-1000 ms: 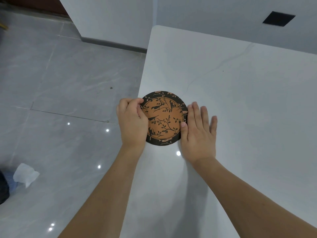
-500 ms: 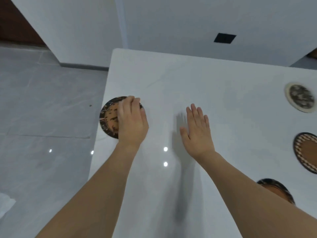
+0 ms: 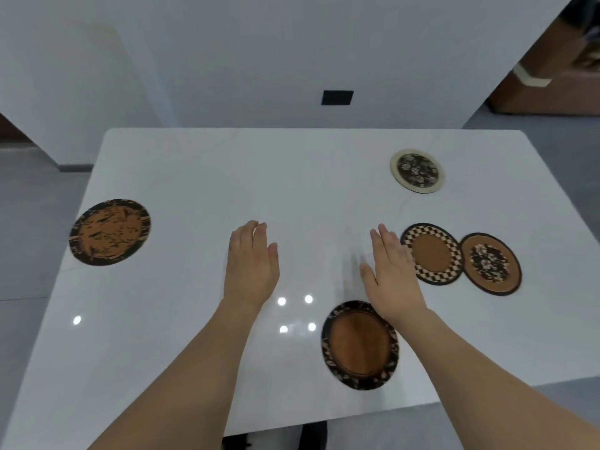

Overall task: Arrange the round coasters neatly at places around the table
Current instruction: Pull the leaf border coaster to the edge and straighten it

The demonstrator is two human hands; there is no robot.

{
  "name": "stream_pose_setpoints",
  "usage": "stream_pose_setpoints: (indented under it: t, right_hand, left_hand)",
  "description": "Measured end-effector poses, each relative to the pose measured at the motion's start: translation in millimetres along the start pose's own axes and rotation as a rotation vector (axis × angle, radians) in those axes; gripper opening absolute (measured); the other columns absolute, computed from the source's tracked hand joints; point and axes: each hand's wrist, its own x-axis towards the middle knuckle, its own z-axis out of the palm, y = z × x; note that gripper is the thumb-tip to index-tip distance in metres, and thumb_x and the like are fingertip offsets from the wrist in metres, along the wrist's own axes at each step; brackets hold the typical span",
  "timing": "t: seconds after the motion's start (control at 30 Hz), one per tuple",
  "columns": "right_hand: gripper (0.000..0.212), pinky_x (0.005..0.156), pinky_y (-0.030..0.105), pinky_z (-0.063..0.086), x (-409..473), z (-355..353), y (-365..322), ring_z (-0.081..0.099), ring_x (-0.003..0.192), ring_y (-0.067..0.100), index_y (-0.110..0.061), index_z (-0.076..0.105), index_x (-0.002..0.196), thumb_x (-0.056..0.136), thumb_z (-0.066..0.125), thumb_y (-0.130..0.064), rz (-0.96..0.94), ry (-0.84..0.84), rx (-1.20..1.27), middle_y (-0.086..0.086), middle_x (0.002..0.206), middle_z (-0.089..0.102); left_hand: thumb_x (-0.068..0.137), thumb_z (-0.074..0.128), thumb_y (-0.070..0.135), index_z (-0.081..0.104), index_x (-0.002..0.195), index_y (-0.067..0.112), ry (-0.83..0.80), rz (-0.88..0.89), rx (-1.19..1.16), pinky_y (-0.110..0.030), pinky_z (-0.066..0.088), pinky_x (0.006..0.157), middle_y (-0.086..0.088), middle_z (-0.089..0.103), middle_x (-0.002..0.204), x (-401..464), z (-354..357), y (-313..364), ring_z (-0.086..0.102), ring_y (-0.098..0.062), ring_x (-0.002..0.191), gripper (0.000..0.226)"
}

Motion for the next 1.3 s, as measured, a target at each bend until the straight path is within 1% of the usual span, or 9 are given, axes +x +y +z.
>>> stream_pose_setpoints:
  t: [0.2,0.37,0.6,0.73,0.83,0.93,0.97,1.07,1.3]
  right_hand:
    - [0.062,0.118,0.035,-0.002,-12.4,-14.2,56.7,0.001,0.148,0.018,-0.012,0.012,0.152,0.098,0.037,-0.028,0.053,-0.053,0.070,0.004,0.161,0.006]
    - [0.061,0.117,0.030,0.008,-10.2,-13.4,88.8,0.007,0.147,0.014,-0.015,0.013,0.152,0.098,0.040,-0.025,0.116,-0.193,0.377,0.002,0.160,0.011]
    - [0.049,0.103,0.032,0.037,-6.5,-22.5,135.9,0.045,0.122,0.017,-0.017,0.033,0.144,0.096,0.041,-0.022,0.156,-0.377,0.570,0.005,0.141,0.039]
    - [0.033,0.082,0.029,0.041,-5.0,-16.1,136.9,0.053,0.097,0.016,-0.016,0.048,0.124,0.093,0.044,-0.024,0.257,-0.647,0.566,0.001,0.112,0.052]
    - [0.020,0.063,0.029,0.045,-4.5,-7.2,125.8,0.058,0.076,0.025,-0.005,0.053,0.099,0.088,0.043,-0.018,0.410,-0.811,0.458,0.012,0.091,0.059]
    - [0.042,0.067,0.038,0.051,-9.6,5.6,113.1,0.061,0.083,0.034,0.003,0.043,0.125,0.092,0.045,-0.023,0.573,-1.061,0.396,0.026,0.109,0.060]
    - [0.040,0.066,0.038,0.052,-11.7,10.7,109.4,0.063,0.085,0.032,0.004,0.046,0.122,0.093,0.046,-0.023,0.587,-1.098,0.409,0.026,0.109,0.062]
    - [0.010,0.047,0.024,0.044,-15.1,22.7,103.4,0.060,0.063,0.016,-0.007,0.049,0.081,0.088,0.048,-0.013,0.586,-1.094,0.454,0.013,0.072,0.062]
    - [0.014,0.052,0.029,0.045,-15.1,37.1,121.7,0.052,0.051,0.022,-0.008,0.052,0.070,0.081,0.050,-0.016,0.216,-0.910,0.454,0.010,0.063,0.057]
  left_hand:
    - [0.095,0.052,0.012,0.051,0.128,-0.007,-0.076,0.057,-0.031,-0.050,0.039,0.106,-0.025,0.053,0.130,-6.6,37.4,63.2,0.047,-0.040,0.122,0.039]
    - [0.097,0.049,0.016,0.048,0.133,-0.004,-0.101,-0.048,-0.019,-0.046,0.037,0.108,-0.022,0.049,0.136,-8.2,63.7,95.9,0.043,-0.038,0.126,0.041]
    - [0.097,0.047,0.025,0.043,0.138,0.003,-0.141,-0.370,0.001,-0.046,0.041,0.098,-0.019,0.043,0.138,-46.4,82.0,137.3,0.041,-0.037,0.122,0.047]
    - [0.097,0.045,0.035,0.040,0.138,0.006,-0.215,-0.608,-0.029,-0.045,0.041,0.097,-0.017,0.042,0.135,-83.1,86.1,149.6,0.039,-0.034,0.122,0.051]
    - [0.094,0.046,0.047,0.045,0.125,0.005,-0.238,-0.756,-0.009,-0.044,0.046,0.091,-0.014,0.049,0.121,-106.0,89.2,151.2,0.044,-0.030,0.114,0.053]
    - [0.092,0.046,0.056,0.047,0.117,0.005,-0.183,-0.852,0.043,-0.042,0.050,0.082,-0.012,0.054,0.112,-118.7,99.2,150.9,0.049,-0.028,0.107,0.056]
    - [0.092,0.045,0.056,0.048,0.115,0.005,-0.163,-0.865,0.069,-0.041,0.050,0.080,-0.012,0.055,0.110,-121.7,103.4,151.4,0.051,-0.028,0.104,0.057]
    - [0.092,0.047,0.053,0.051,0.109,0.004,-0.117,-0.878,0.115,-0.039,0.049,0.076,-0.012,0.057,0.103,-129.6,113.6,150.3,0.055,-0.029,0.095,0.052]
    - [0.099,0.040,0.034,0.058,0.090,0.009,0.074,-0.838,0.061,-0.042,0.048,0.074,-0.011,0.059,0.089,-141.8,124.5,149.3,0.057,-0.030,0.079,0.032]
